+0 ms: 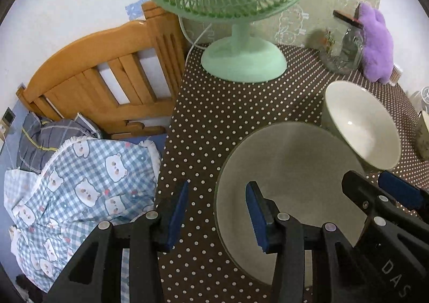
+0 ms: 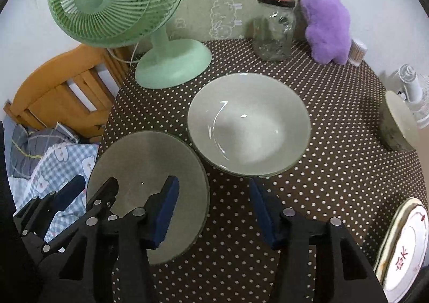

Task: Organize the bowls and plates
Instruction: 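Move the right gripper to the rim of the grey-green bowl, then close the right gripper on the grey-green bowl rim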

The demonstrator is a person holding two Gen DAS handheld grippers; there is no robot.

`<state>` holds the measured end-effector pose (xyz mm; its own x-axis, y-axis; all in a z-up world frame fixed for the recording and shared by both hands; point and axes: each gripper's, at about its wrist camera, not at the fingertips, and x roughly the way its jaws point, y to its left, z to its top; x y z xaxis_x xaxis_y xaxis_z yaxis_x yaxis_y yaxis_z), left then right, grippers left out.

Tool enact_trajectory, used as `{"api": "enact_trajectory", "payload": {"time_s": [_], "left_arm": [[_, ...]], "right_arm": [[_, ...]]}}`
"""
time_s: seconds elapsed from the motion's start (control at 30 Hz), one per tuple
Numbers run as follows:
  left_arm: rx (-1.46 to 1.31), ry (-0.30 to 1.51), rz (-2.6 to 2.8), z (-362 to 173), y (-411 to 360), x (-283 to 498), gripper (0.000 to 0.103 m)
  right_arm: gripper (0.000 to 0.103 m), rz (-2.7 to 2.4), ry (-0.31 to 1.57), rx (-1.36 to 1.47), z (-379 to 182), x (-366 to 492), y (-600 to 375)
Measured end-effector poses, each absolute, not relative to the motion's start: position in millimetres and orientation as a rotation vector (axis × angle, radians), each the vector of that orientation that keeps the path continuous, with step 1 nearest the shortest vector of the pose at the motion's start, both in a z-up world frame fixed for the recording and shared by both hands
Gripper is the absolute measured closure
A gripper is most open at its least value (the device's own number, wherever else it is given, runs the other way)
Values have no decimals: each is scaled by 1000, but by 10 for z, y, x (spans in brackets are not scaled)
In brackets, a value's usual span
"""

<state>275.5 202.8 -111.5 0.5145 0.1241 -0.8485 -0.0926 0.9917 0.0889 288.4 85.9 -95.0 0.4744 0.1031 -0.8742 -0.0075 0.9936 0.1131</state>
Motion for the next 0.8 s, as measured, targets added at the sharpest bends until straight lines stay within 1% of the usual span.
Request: {"api": "enact_trajectory", "payload": {"time_s": [0.03,0.07,0.13,0.17,0.23,0.3,0.33,0.37,0.8], "left_arm": [[33,1030,129,-1144,2030,2769,58],[32,1036,128,-1170,2032,2783,58],[27,1045,120,-1212,2036,2803,63],[25,1049,118,-1226,2037,2812,63],[24,1055,104,-1257,2021,2828,68],[29,1060,91,-1272,1995,2832,73],[35,1062,84,-1280,1970,2832,76],[36,1063,81,-1282,1961,2833,78],[26,1104,79,-1273,1832,2707,78]], "right_arm": [[50,72,1088,109,-986,2904,865],[54,77,1094,113,-1005,2910,863],[56,80,1108,110,-1055,2935,887],[58,83,1112,110,-1075,2945,897],[65,89,1117,105,-1108,2965,924],[78,96,1129,95,-1142,2985,953],[82,98,1133,91,-1152,2996,968],[88,103,1138,88,-1161,2997,974],[88,102,1155,50,-1113,2832,860]]}}
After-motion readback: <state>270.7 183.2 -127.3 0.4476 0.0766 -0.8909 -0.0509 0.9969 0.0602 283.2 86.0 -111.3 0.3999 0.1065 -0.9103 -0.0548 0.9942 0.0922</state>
